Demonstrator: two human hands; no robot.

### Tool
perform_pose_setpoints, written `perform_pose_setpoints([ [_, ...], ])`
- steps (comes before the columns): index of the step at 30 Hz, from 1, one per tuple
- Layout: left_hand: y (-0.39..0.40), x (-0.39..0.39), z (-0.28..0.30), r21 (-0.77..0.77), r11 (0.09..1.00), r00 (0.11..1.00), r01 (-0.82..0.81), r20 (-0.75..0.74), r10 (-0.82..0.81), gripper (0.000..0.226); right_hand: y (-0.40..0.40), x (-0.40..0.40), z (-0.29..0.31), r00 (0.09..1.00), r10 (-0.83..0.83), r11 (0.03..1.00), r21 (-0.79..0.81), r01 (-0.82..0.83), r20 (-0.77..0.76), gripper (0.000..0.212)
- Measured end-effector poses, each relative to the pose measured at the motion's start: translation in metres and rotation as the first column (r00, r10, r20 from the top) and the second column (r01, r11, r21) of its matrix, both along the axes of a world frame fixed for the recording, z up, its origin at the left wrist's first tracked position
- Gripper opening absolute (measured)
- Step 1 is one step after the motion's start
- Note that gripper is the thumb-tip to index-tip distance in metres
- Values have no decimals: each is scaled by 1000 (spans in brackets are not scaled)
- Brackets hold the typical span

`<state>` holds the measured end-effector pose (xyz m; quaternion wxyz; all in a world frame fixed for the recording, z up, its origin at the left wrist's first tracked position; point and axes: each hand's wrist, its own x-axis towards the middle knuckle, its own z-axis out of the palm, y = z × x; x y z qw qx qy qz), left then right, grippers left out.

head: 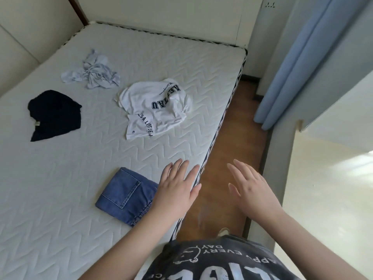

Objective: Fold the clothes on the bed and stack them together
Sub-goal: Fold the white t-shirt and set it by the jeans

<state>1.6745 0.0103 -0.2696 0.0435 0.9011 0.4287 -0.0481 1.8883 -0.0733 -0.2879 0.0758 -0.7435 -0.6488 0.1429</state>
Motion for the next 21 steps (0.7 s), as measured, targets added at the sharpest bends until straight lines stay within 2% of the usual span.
perform_pose_setpoints([
  [6,19,41,1,-25,999,999,-25,24,26,56,15,45,5,999,-26,1000,-15,27,25,55],
  [13,66,42,-13,-52,996,997,-75,29,77,58,76,56,3,999,38,999,-19,-37,26,57],
  [16,96,42,-28,-109,989,994,-97,37,101,63,105,60,2,995,80,996,-32,-78,57,57],
  [21,157,41,-38,-178,968,968,-178,147,205,61,150,70,11,986,111,992,-65,-104,128,56],
])
